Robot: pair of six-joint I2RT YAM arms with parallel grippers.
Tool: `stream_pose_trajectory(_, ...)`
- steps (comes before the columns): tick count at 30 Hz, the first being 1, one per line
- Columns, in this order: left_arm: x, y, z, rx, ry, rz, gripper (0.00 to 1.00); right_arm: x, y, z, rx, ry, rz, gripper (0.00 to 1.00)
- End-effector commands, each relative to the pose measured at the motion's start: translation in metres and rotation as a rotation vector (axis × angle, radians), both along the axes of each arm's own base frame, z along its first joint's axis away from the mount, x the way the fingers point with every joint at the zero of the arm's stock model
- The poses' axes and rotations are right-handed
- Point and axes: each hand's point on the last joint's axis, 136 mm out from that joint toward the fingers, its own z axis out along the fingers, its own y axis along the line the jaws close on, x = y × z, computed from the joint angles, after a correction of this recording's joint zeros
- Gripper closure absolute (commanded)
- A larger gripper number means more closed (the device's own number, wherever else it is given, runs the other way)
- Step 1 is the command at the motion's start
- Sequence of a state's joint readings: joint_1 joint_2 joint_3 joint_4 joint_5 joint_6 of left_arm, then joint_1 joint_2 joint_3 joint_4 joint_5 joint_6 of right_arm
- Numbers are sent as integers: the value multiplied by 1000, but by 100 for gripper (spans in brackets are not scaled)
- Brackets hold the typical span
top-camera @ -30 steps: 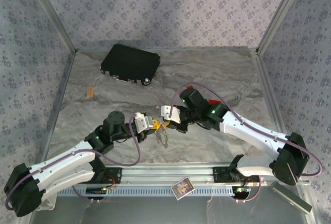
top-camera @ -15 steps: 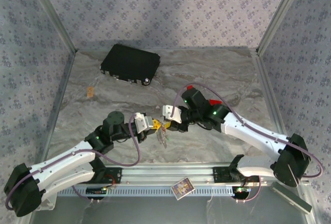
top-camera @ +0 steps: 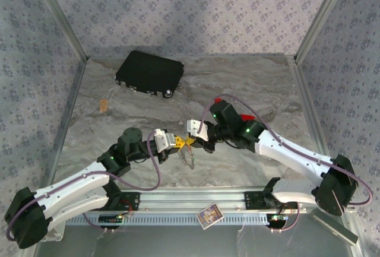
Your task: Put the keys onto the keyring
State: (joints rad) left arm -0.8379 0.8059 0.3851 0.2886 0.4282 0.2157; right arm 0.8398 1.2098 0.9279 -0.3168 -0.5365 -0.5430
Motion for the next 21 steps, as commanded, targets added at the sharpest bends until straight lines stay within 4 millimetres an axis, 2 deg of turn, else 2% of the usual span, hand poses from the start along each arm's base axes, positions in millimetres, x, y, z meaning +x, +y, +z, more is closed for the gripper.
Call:
stream_pose_trajectory(1,-2,-2,15,-47,-29,-10,93,-1,4,5,3,-2,14,100)
stream_pose_trajectory(2,1,-1,13,-35,-28,9,85,-1,3,6,-9,-11,15,100)
stream_pose_trajectory(3,4,1,11,-21,-27,26,82,-1,2,7,-22,-21,11,100)
stream_pose_trajectory(6,11,3,0,52,-9,63,81,-1,0,5,-84,-55,10,100)
stream_pose_trajectory(10,10,1,-3,85,8,45,84,-2,1,0,-167,-88,23,100)
stream_pose_trajectory(17,8,-3,1,77,-3,20,100,-1,4,4,-180,-93,27,100)
stream_pose_trajectory(18,7,-3,2,70,-7,14,100,-1,3,5,-168,-85,22,98)
stream_pose_trajectory(20,4,-4,3,55,-16,-4,100,2,1,10,-113,-62,-2,79)
stream_pose_trajectory(21,2,-4,4,46,-21,-10,100,3,-1,12,-84,-52,-10,74)
